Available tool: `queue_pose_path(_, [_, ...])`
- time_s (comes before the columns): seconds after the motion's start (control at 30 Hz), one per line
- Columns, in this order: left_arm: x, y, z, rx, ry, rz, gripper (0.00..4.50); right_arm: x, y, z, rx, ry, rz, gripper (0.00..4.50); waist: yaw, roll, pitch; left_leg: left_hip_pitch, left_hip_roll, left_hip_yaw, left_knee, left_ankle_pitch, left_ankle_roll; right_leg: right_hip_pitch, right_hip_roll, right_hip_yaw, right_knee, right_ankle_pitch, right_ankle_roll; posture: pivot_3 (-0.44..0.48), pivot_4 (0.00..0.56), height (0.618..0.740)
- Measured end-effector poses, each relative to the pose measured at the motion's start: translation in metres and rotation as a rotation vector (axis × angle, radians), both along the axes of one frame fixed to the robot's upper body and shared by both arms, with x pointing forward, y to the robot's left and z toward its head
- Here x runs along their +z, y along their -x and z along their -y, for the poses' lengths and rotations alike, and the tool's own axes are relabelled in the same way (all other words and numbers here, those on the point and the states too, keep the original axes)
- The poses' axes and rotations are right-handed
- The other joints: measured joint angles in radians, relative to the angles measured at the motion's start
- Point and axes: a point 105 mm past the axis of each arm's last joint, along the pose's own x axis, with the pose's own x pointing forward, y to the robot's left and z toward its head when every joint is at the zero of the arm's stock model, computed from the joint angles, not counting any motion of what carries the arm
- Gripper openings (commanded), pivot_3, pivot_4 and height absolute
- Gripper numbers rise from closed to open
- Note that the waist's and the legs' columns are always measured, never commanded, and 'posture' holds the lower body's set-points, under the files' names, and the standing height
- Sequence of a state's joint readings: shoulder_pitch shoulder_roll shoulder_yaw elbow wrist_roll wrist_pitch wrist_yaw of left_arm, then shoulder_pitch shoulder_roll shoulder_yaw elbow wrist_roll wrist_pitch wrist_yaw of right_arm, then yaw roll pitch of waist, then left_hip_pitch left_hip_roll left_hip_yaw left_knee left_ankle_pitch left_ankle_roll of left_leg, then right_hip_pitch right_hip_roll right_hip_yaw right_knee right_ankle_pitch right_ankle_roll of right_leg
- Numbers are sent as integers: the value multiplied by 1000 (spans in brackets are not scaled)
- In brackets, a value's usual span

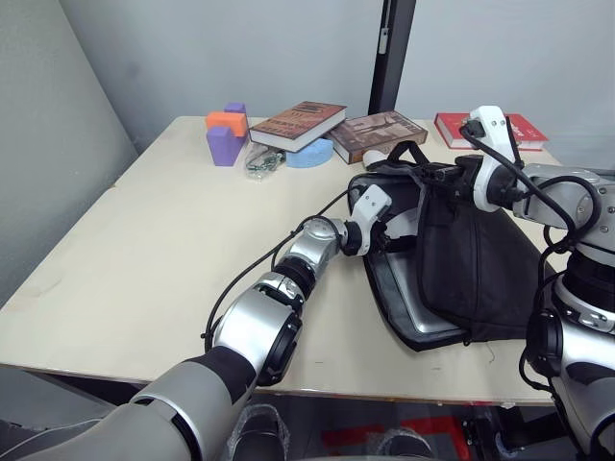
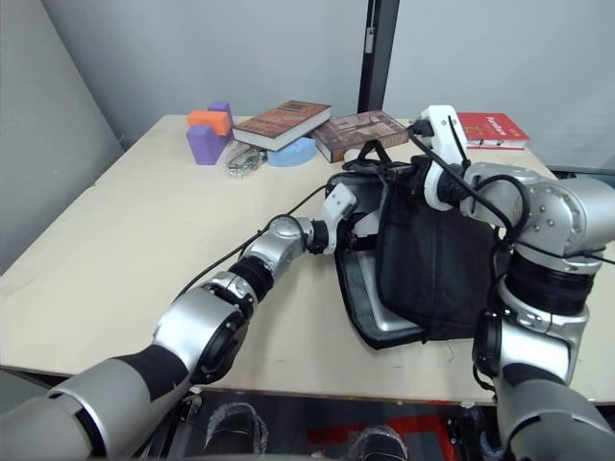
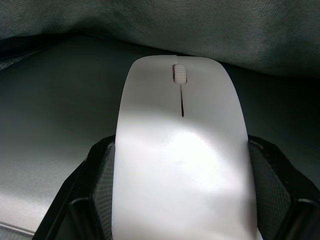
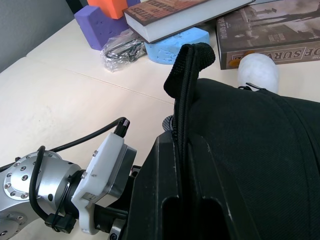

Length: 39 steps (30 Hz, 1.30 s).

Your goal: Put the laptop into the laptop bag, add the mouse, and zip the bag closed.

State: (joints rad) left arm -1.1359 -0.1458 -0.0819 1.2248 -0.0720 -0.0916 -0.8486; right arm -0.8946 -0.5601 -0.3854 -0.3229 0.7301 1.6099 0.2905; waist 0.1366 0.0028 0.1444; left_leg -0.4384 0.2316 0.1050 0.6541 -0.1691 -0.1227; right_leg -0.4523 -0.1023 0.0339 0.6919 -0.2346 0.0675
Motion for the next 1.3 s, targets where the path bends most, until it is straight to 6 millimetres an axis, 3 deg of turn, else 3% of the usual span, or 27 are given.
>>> queue_pose_path(0.03, [0, 0, 0, -3, 1, -1, 3859, 0, 0, 0, 0, -1, 0, 0, 0, 0, 0, 0, 0, 0, 0, 0, 0, 0, 0, 0, 0, 0, 0, 0, 150, 707])
queue_pose_path(0.1, [0, 3, 1, -25, 3, -9, 4457, -1, 0, -2, 3, -4, -1, 0, 0, 0, 0, 0, 0, 0, 0, 0, 0, 0, 0, 0, 0, 0, 0, 0, 150, 707])
queue_pose_path(0.37, [5, 7, 3, -79, 24, 2, 4457, -1, 0, -2, 3, -5, -2, 0, 1, 0, 0, 0, 0, 0, -1, 0, 0, 0, 0, 0, -1, 0, 0, 0, 150, 707])
queue_pose_path(0.6, [46, 8, -6, -156, 167, 50, 4457, -1, 0, -2, 7, -6, -4, 0, 0, 0, 0, 0, 0, 1, -3, 0, 0, 0, 0, 0, -3, 0, 0, 0, 150, 707])
queue_pose_path(0.67, [56, 5, -24, -165, 173, 79, 4457, -1, 1, -3, 18, -8, -4, 0, -5, 1, 1, 1, 0, 1, -4, 0, 0, 0, 0, 0, -3, 0, 0, 0, 150, 707])
queue_pose_path(0.77, [54, -6, -96, -111, 102, 98, 4457, -4, 4, -4, 55, -13, -20, 0, -21, 2, 1, 2, 1, 1, -8, 0, 0, 0, 2, -1, -4, 0, 0, 0, 150, 707])
queue_pose_path(0.8, [52, -6, -112, -99, 89, 88, 4457, -6, 5, -3, 59, -14, -25, 0, -19, 2, 1, 2, 2, 1, -9, 0, -1, 0, 2, -1, -5, 0, 0, 0, 150, 707])
queue_pose_path(0.83, [49, -2, -133, -97, 74, 63, 4457, -8, 5, -3, 62, -14, -33, 0, -16, 2, 1, 2, 2, 1, -9, 0, -1, 0, 2, -1, -6, 0, 0, 0, 150, 707])
queue_pose_path(0.93, [41, 17, -171, -144, 28, -13, 4457, -13, 7, -5, 85, -10, -52, 0, -5, 3, 2, -1, 1, 1, -9, 0, -1, -1, 1, -2, -10, 0, 0, 0, 150, 707])
queue_pose_path(1.03, [49, 28, -197, -156, 12, -69, 4457, -17, 10, -11, 130, 3, -72, 0, 1, 3, 2, 0, 1, 1, -9, 0, -2, -1, 1, -2, -9, 0, -1, 0, 150, 707])
queue_pose_path(1.3, [80, 44, -236, -132, 32, -148, 4457, -29, 37, -38, 381, 91, -124, 0, -6, 3, 3, 0, 2, 1, -10, -3, -9, -1, 2, -2, -8, 0, -1, 0, 150, 707])
